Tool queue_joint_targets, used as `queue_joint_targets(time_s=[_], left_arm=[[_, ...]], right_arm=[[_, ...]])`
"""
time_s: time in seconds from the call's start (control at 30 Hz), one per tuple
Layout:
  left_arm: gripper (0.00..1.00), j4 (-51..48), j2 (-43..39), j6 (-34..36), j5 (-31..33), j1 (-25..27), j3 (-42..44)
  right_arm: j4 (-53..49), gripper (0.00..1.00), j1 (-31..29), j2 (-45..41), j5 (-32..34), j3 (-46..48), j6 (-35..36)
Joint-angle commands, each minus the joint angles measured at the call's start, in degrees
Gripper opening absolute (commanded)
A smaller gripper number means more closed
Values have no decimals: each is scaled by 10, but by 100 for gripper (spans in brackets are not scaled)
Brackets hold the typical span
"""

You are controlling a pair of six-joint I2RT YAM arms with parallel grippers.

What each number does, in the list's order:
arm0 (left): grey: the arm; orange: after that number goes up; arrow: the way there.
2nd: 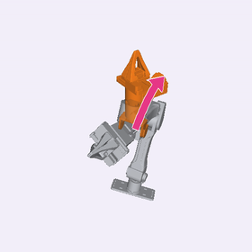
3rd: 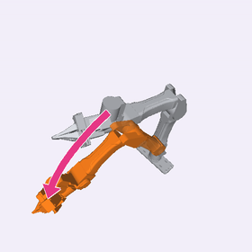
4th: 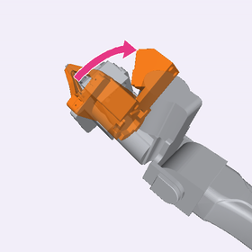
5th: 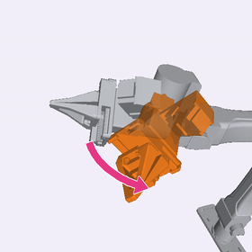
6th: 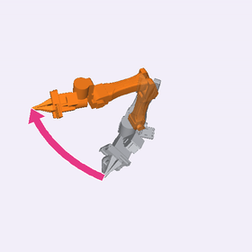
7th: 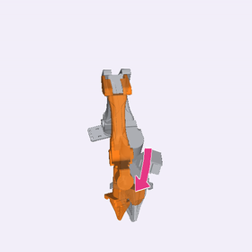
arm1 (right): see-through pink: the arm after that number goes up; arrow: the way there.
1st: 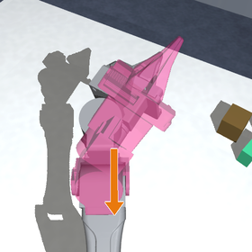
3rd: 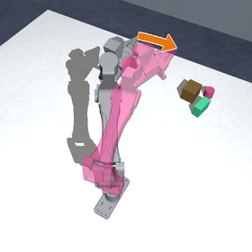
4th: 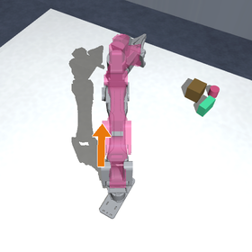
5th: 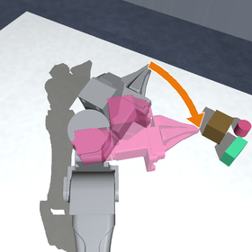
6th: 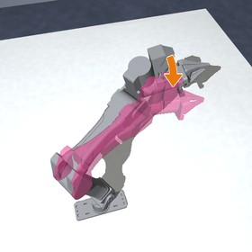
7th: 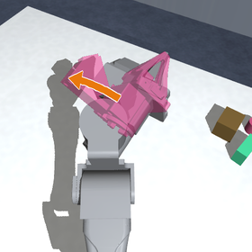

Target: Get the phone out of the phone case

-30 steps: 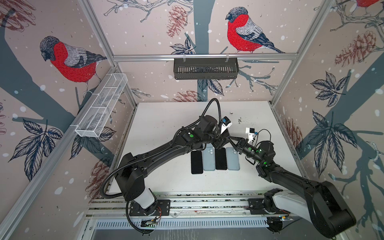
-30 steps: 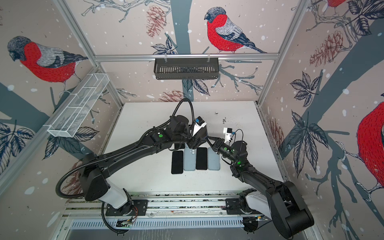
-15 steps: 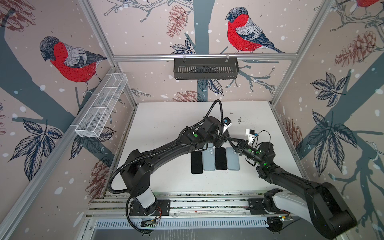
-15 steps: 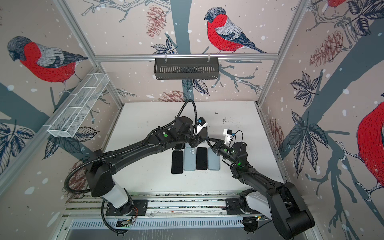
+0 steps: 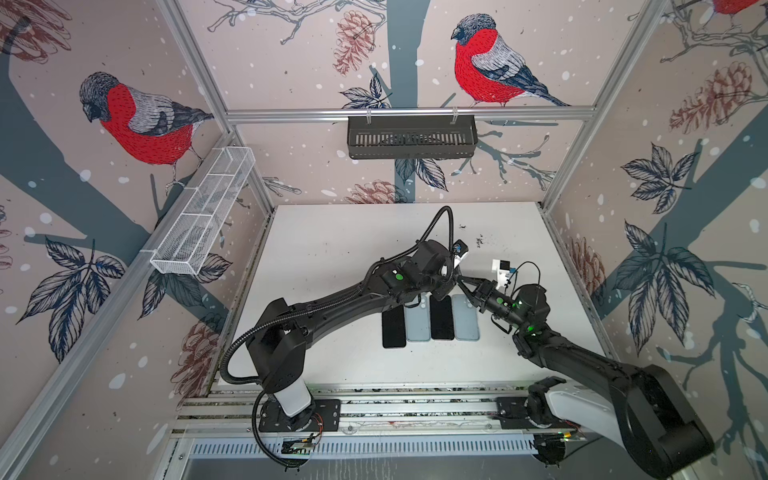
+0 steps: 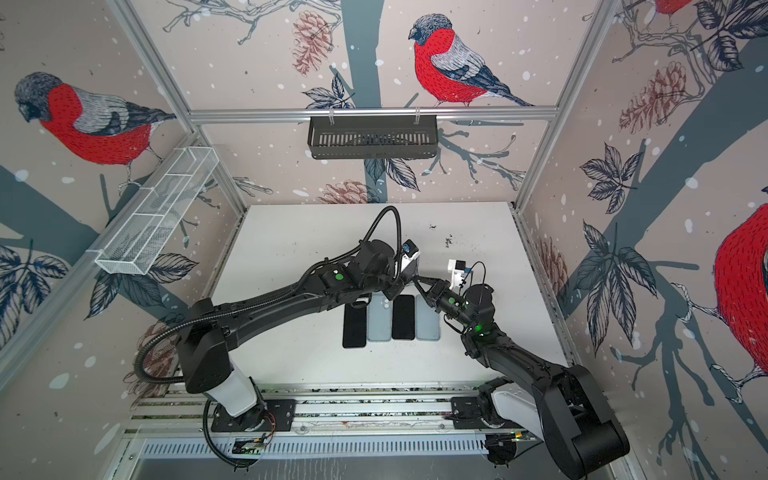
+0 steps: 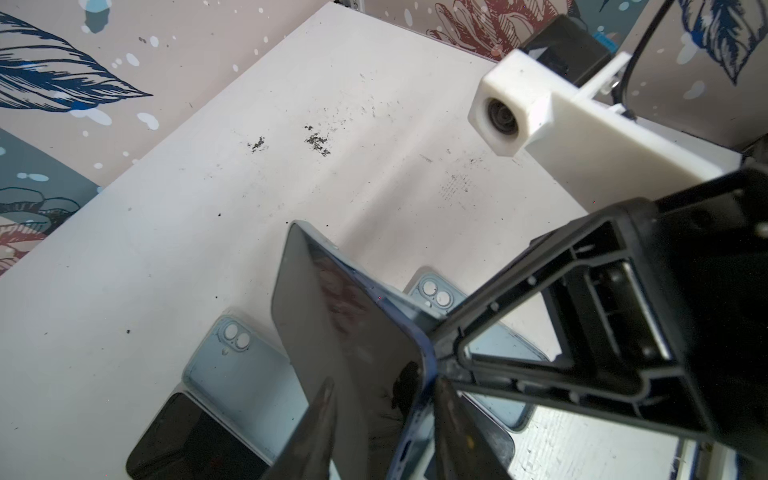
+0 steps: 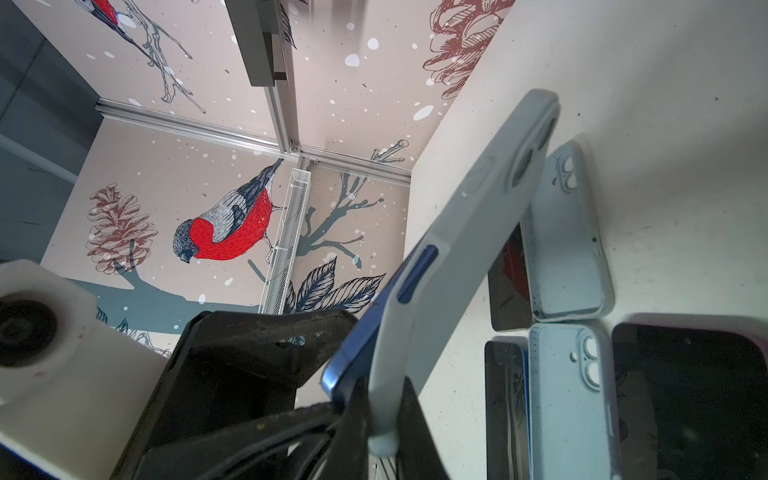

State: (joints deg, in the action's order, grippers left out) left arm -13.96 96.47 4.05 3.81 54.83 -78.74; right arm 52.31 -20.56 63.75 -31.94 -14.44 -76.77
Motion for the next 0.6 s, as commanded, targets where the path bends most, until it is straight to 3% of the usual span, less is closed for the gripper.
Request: queue_joint_targets(time_s=[0.0,0.13,0.4,0.57], left_arm=[[37,11,6,21,81,12,-1],[31,18,10,27,110,19,-1],[15,33,8,35,101,25,2],[4,62,0,54,139,35,8]], right_arm=[[58,0,-2,-7,-18,-2,-3],[57,0,-1,-8,-18,-2,-4],[50,0,1,-8,-16,-1,-1],[-3,0,2,-9,-11,-11,23]])
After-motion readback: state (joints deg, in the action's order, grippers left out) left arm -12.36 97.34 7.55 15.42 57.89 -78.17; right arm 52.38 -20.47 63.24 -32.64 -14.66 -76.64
